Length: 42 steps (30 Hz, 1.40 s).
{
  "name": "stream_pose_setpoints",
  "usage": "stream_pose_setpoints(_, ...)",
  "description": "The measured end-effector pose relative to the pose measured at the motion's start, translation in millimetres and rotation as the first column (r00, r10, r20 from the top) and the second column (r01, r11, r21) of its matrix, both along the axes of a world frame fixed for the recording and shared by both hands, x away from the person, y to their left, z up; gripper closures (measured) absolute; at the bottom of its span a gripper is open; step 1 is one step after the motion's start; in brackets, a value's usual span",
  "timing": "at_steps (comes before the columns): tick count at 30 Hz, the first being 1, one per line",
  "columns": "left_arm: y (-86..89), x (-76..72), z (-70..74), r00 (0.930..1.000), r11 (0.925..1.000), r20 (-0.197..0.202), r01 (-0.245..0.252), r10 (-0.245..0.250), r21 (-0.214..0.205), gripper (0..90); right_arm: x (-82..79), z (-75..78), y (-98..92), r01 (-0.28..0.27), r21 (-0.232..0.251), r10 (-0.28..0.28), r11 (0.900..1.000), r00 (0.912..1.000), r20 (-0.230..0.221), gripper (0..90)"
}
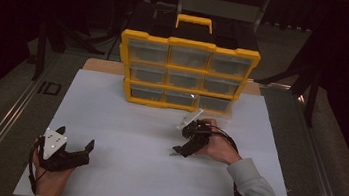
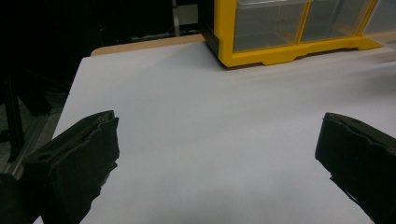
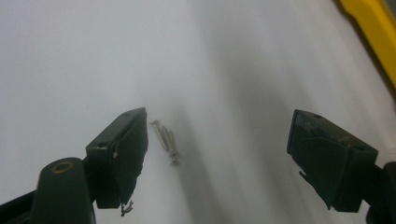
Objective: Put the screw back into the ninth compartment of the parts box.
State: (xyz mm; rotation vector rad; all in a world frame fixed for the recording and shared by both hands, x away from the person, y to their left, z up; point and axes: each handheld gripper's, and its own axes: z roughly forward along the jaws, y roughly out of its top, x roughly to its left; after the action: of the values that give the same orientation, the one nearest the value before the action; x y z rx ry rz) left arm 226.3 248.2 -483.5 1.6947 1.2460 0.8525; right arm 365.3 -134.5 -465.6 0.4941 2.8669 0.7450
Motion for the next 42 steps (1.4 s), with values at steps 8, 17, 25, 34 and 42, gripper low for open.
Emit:
stream_pose_setpoints(8, -0.1, -0.1, 0.1, 1.0, 1.0, 0.001, -0.001, 0.001, 0.0, 0.4, -0.1, -10.2, 3.8, -0.011, -0.017, 0.01, 0.9998, 0.9996, -0.025, 22.1)
stream_pose_setpoints(17, 0.1, -0.2, 0.2, 1.0, 1.0, 0.002, -0.002, 0.002, 0.001, 0.4, -0.8, -22.2, 9.9, -0.038, -0.029, 0.036, 0.9989, 0.9979, -0.054, 35.9)
stream_pose_setpoints(25, 0.1, -0.3, 0.2, 1.0, 1.0, 0.002, -0.003, 0.003, 0.002, 0.4, -1.1, -29.4, 13.0, -0.065, -0.049, 0.061, 0.9967, 0.9946, -0.084, 56.9)
stream_pose_setpoints(34, 0.1, -0.4, 0.3, 1.0, 1.0, 0.003, -0.003, 0.003, 0.002, 0.3, 1.2, -33.1, 11.4, -0.066, -0.06, 0.059, 0.996, 0.9921, -0.11, 78.4)
stream_pose_setpoints(42, 0.2, -0.3, 0.1, 1.0, 1.0, 0.001, -0.003, 0.003, 0.004, 0.4, 5.0, -33.2, 9.0, -0.035, -0.047, 0.028, 0.9983, 0.9895, -0.141, 84.0)
